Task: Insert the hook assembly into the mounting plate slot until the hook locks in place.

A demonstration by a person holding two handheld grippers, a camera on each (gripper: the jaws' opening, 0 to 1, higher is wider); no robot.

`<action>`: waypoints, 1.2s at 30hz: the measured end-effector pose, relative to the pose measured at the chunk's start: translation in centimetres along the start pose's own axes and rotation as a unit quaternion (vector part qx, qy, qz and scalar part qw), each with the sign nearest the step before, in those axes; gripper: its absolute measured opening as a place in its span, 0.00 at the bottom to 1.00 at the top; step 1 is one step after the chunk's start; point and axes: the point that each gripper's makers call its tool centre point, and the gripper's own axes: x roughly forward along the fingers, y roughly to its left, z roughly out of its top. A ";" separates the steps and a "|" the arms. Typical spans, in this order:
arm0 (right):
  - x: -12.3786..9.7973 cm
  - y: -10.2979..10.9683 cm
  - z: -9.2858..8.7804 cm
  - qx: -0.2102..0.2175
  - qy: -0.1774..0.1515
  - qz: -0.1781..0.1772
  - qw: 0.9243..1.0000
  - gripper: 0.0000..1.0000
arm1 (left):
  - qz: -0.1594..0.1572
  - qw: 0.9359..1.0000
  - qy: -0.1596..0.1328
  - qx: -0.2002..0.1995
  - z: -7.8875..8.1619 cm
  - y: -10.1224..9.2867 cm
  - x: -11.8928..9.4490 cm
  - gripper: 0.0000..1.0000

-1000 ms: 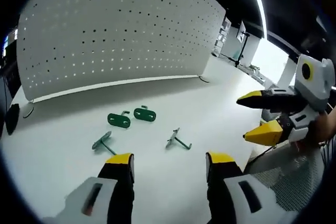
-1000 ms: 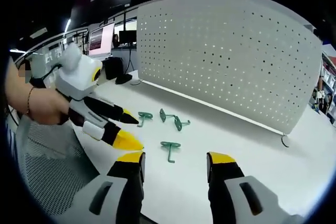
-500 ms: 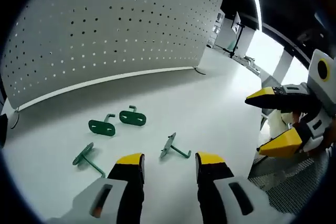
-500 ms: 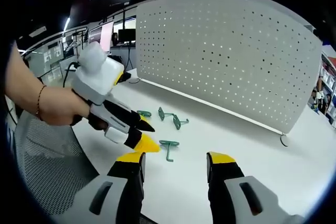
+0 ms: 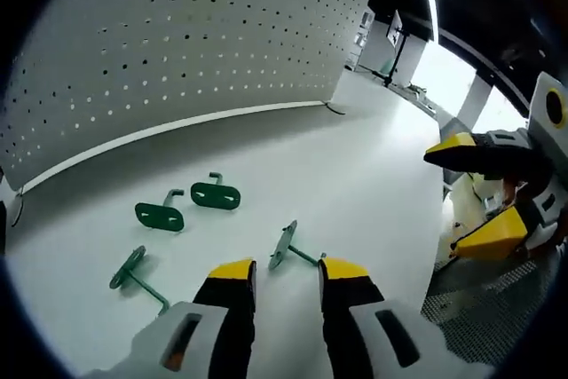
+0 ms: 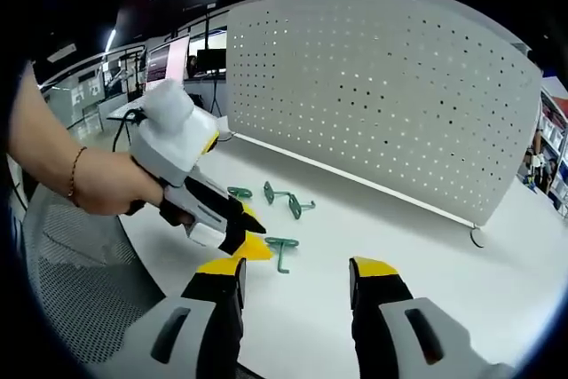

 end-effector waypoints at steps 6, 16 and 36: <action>0.0 0.0 -0.1 0.000 0.002 0.000 1.000 0.44 | -0.006 1.000 0.002 0.000 0.0 0.0 0.6 0.25; 0.2 0.1 -0.3 0.001 0.008 0.002 1.000 0.43 | -0.009 1.000 0.007 0.004 0.0 0.5 1.2 0.22; 0.3 -0.1 -0.4 0.002 0.011 0.000 1.000 0.43 | -0.016 1.000 0.008 0.016 0.1 0.7 1.8 0.08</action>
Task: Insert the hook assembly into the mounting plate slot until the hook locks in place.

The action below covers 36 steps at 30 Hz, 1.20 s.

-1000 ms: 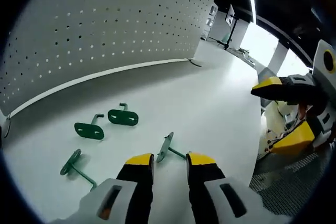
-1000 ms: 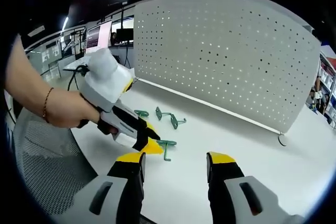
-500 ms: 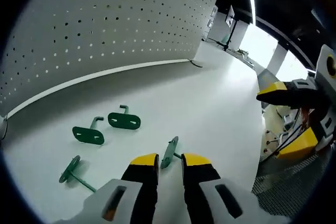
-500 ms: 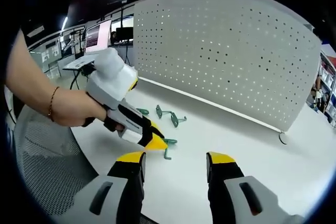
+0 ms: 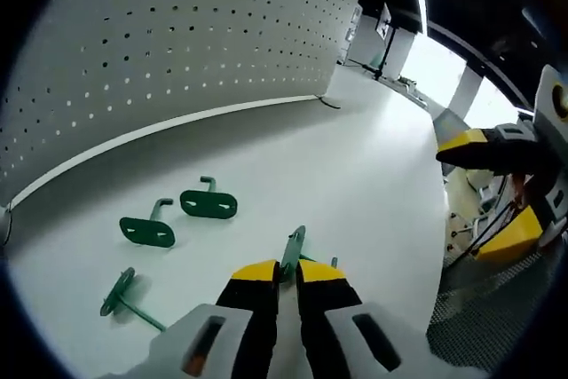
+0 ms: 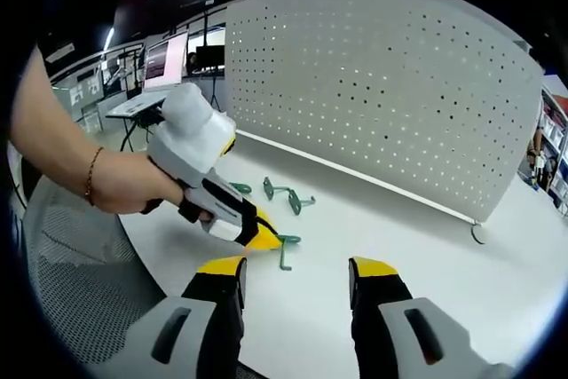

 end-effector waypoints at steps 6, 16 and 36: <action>0.0 0.0 0.0 0.000 0.000 0.000 1.000 0.43 | 0.011 1.000 -0.005 0.011 0.1 0.3 -0.1 0.07; -0.1 0.0 0.0 -0.001 -0.002 -0.001 1.000 0.43 | 0.005 1.000 0.001 0.013 -0.3 -0.2 -0.1 0.04; -0.1 0.0 0.2 -0.004 -0.005 -0.002 1.000 0.42 | 0.000 1.000 -0.007 -0.011 0.1 -0.3 -2.9 0.02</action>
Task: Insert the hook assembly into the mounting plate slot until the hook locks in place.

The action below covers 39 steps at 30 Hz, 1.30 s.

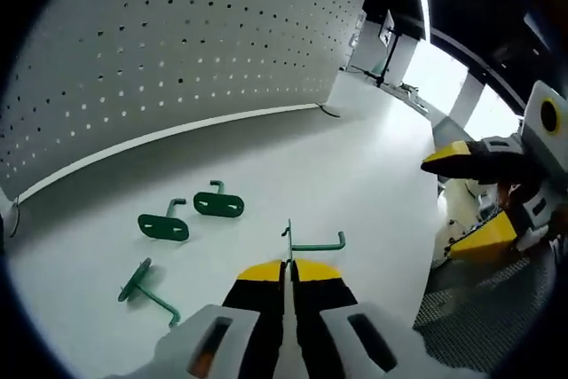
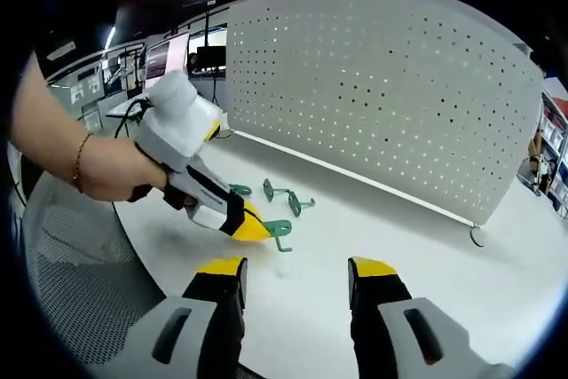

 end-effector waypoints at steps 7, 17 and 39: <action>0.0 0.1 0.1 0.006 -0.002 0.004 1.000 0.42 | 0.007 1.000 -0.008 -0.006 0.1 -0.5 -2.2 0.02; -0.3 0.2 0.7 0.017 -0.017 0.013 1.000 0.42 | 0.029 0.998 -0.044 -0.020 1.3 -0.7 -6.2 0.02; -1.1 3.2 4.4 0.154 -0.059 0.104 0.981 0.41 | 0.059 0.988 -0.129 -0.060 3.4 -2.1 -11.8 0.02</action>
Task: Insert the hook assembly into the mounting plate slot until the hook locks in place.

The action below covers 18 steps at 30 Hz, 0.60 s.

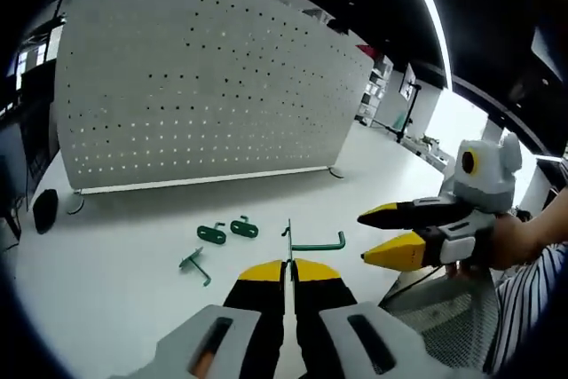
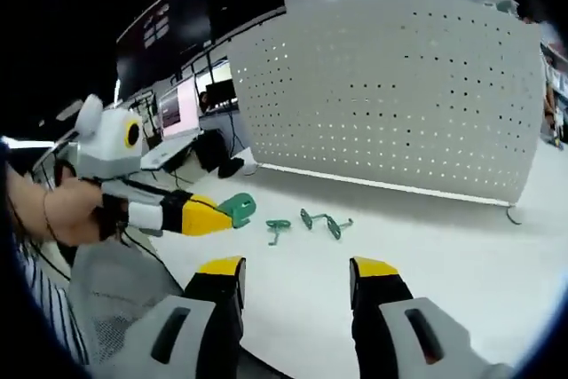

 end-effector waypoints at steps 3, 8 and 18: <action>0.0 1.2 0.8 0.001 -0.004 0.017 1.000 0.40 | 0.006 1.000 -0.011 -0.001 0.3 -0.1 -0.4 0.01; 0.1 2.1 2.1 0.085 -0.022 0.041 0.995 0.34 | 0.000 1.000 -0.021 -0.002 0.5 -1.1 -0.5 0.01; 0.9 4.1 2.4 0.130 -0.021 0.076 0.988 0.22 | -0.016 0.999 -0.040 0.003 1.5 -2.4 -0.8 0.01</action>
